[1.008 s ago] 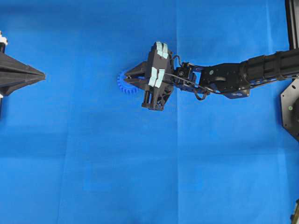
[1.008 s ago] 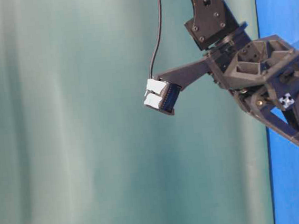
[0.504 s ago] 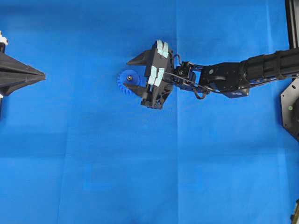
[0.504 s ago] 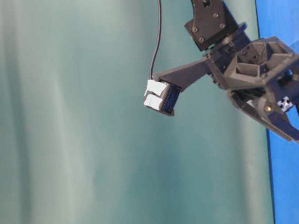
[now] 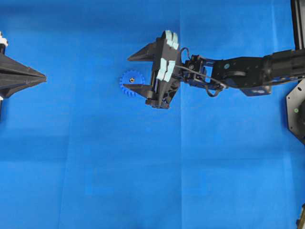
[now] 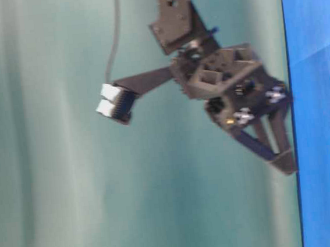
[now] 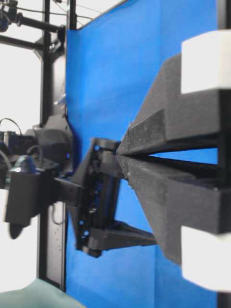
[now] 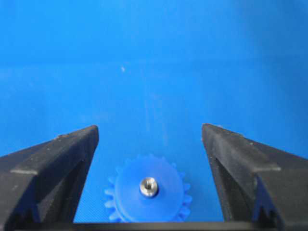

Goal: Insert the shaft placed at a random location into the center hole of the small gear at another random location.

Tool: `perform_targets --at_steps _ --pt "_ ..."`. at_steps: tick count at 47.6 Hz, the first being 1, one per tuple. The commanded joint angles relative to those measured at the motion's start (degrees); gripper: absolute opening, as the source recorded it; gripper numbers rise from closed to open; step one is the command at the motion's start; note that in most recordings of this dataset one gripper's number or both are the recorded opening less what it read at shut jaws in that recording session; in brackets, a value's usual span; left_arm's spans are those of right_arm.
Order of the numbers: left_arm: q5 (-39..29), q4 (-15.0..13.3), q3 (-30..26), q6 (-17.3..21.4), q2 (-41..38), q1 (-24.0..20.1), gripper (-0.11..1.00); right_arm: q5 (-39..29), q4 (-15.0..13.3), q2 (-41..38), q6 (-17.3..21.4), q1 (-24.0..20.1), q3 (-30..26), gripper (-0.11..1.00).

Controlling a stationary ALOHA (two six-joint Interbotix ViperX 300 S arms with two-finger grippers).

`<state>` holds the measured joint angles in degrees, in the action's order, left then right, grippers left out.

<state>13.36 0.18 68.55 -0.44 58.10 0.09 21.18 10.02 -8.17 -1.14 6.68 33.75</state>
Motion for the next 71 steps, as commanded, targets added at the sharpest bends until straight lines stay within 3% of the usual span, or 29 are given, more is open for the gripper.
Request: perform_targets --at_steps 1,19,49,71 --pt "0.26 0.0 -0.53 -0.18 -0.26 0.0 0.0 -0.62 0.09 2.64 0.0 -0.35 -0.7 0.74" --pt "0.26 0.0 -0.53 -0.09 -0.26 0.0 0.0 -1.14 0.0 3.69 -0.09 -0.79 0.88 0.74" --pt "-0.26 0.0 -0.53 -0.09 -0.18 0.0 0.0 -0.88 0.09 16.7 0.09 -0.79 14.06 0.74" --pt "-0.35 0.0 -0.53 -0.09 -0.26 0.0 0.0 -0.79 0.09 17.31 0.09 -0.79 14.68 0.74"
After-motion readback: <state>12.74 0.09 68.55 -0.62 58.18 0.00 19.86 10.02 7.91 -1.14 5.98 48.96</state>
